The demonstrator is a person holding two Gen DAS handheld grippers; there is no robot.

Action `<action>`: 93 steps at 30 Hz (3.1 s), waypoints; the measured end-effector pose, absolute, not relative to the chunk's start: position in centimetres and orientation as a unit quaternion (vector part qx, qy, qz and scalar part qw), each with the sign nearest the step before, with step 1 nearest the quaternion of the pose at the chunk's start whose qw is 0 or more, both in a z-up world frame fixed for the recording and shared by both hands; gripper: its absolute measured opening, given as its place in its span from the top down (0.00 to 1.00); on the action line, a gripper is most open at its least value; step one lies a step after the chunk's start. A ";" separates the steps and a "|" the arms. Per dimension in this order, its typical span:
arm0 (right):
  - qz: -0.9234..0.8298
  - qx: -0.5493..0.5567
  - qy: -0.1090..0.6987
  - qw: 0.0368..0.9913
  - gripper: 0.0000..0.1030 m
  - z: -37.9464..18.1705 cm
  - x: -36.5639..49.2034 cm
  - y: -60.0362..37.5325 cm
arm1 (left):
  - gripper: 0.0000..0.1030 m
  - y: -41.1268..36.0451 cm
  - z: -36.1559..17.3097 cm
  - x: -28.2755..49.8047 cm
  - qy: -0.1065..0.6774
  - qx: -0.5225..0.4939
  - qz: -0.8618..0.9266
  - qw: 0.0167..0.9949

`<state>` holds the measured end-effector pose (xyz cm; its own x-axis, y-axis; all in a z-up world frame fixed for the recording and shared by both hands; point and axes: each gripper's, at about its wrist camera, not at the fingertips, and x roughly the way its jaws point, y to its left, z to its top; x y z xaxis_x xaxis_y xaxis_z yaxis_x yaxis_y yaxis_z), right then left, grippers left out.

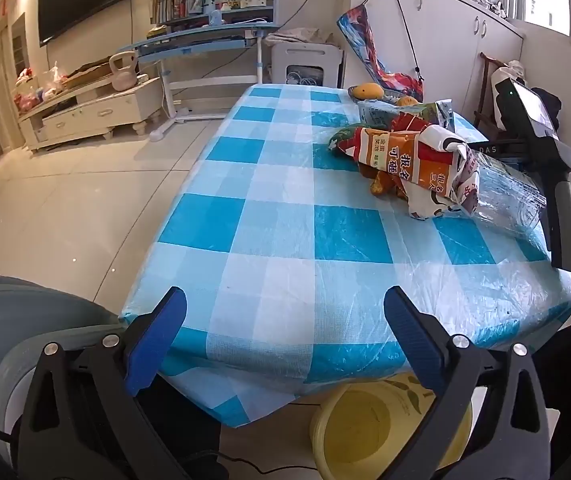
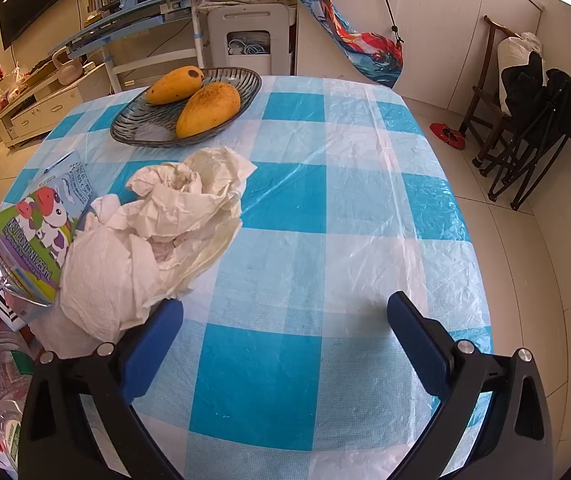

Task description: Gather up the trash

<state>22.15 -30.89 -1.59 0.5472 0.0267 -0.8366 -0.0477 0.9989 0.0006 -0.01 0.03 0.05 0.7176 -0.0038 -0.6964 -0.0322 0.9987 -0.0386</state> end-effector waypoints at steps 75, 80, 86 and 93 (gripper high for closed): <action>0.168 -0.084 0.291 0.938 0.06 2.8 -3.3 -22.6 | 0.07 1.1 3.4 -8.0 0.293 -0.023 0.046 0.955; 0.168 -0.081 0.293 0.938 0.06 2.8 -3.2 -22.8 | 0.07 0.9 3.5 -8.0 0.290 -0.023 0.043 0.956; 0.166 -0.076 0.294 0.938 0.06 3.0 -3.1 -23.3 | 0.07 0.4 3.5 -8.0 0.290 -0.013 0.041 0.956; 0.161 -0.062 0.294 0.940 0.06 3.2 -3.1 -24.5 | 0.07 -0.5 3.3 -7.8 0.292 0.005 0.039 0.955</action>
